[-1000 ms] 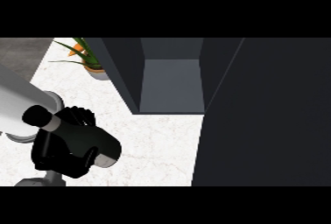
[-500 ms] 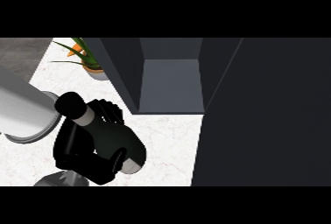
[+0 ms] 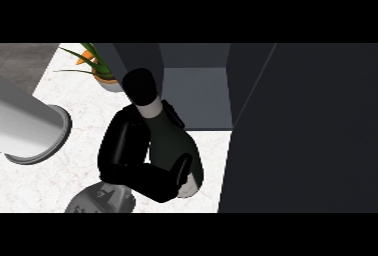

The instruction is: Pick up the wine, place it into the cabinet and close the cabinet

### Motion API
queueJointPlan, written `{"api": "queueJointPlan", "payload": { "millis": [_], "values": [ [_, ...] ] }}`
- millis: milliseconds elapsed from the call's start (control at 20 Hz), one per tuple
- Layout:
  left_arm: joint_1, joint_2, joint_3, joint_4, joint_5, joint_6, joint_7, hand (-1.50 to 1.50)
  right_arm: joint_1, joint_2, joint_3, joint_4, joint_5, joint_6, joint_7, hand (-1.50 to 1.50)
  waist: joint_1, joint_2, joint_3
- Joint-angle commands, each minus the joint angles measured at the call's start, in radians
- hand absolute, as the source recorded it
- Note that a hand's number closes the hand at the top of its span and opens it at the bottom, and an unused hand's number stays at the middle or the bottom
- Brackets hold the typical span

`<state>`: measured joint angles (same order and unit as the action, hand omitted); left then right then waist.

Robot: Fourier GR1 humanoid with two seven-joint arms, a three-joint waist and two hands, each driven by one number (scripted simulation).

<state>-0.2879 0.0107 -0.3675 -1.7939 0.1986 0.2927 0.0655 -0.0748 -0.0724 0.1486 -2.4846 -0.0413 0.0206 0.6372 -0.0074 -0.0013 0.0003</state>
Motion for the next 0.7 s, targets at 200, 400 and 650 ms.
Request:
{"api": "queueJointPlan", "payload": {
  "millis": [200, 400, 650],
  "values": [
    [-0.138, -0.010, -0.086, 0.107, -0.037, 0.182, 0.000, 1.50, 0.117, -0.008, -0.023, -0.171, -0.068, 0.027, 0.035, -1.50, -0.006, 0.000, 0.000],
    [-0.228, -0.011, -0.039, 0.129, -0.025, 0.219, 0.053, 1.50, 0.082, -0.040, -0.101, -0.107, -0.137, 0.067, 0.009, -1.50, -0.001, 0.000, 0.000],
    [-0.288, -0.011, -0.119, 0.236, -0.037, 0.305, -0.019, 1.50, 0.078, -0.036, -0.110, -0.112, -0.138, 0.079, 0.000, -1.50, -0.007, 0.001, 0.000]
  ]
}}
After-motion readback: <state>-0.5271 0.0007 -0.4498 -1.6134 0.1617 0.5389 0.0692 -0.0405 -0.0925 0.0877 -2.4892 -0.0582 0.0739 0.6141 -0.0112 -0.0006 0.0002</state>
